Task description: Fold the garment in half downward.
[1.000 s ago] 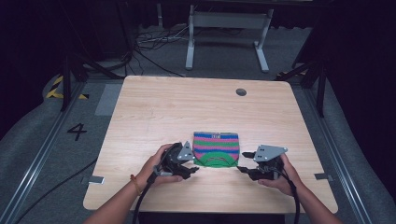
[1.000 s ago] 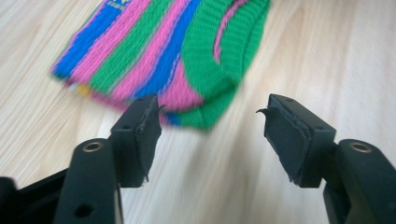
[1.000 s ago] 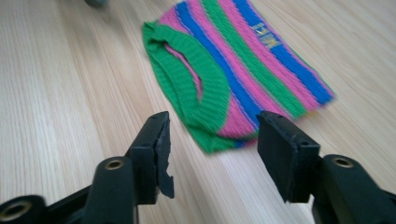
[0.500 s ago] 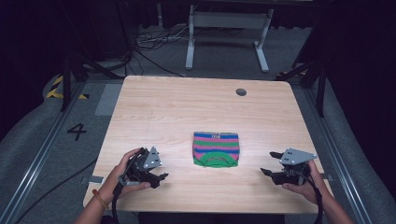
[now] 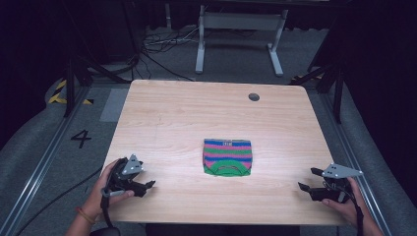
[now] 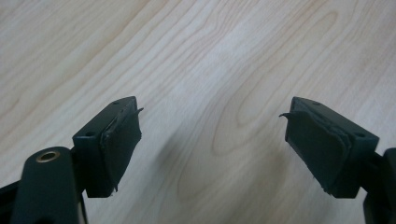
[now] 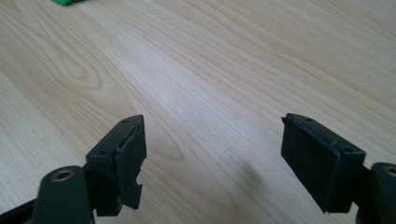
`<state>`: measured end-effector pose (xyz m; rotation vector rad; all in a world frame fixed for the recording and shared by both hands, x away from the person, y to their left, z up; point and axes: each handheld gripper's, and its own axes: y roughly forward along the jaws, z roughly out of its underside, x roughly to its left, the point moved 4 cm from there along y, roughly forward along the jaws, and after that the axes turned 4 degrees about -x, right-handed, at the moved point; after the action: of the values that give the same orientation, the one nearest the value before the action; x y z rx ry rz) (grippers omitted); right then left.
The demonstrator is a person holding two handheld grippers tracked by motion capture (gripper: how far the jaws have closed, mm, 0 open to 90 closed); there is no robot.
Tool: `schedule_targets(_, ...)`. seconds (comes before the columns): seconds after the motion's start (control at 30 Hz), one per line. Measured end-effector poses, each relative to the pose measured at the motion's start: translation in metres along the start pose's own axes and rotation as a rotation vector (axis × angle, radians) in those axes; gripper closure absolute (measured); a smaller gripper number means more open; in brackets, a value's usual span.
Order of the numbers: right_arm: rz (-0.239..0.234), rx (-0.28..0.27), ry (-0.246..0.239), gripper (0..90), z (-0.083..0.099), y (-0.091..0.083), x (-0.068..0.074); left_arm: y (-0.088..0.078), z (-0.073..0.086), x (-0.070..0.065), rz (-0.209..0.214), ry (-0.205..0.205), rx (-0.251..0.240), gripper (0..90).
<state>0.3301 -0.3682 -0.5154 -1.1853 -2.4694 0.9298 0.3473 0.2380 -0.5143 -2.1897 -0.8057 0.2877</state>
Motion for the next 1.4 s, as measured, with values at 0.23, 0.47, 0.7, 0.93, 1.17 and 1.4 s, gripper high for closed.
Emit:
schedule_targets(0.23, -0.009, -0.01, 0.078, 20.1, 0.018, -0.004, -0.006, -0.004, 0.022, 0.003, 0.017, -0.093, -0.003, 16.7)
schedule_targets(0.47, 0.022, 0.0, 0.118, 16.9, 0.03, -0.008, -0.012, -0.004, 0.027, 0.003, -0.002, -0.118, -0.051, 13.2)
schedule_targets(0.7, 0.023, 0.001, 0.115, 16.4, 0.03, -0.007, -0.011, -0.003, 0.028, 0.002, -0.017, -0.132, -0.048, 10.9)
schedule_targets(0.93, 0.04, 0.005, 0.128, 14.8, 0.03, -0.007, -0.011, 0.0, 0.027, 0.004, -0.04, -0.16, -0.027, 3.8)
schedule_targets(1.17, 0.056, 0.014, 0.142, 10.7, 0.03, -0.006, -0.012, 0.001, 0.026, 0.006, -0.05, -0.169, -0.016, 0.0)
schedule_targets(1.4, 0.059, 0.015, 0.143, 10.5, 0.03, -0.006, -0.012, 0.001, 0.026, 0.006, -0.05, -0.17, -0.017, 0.0)
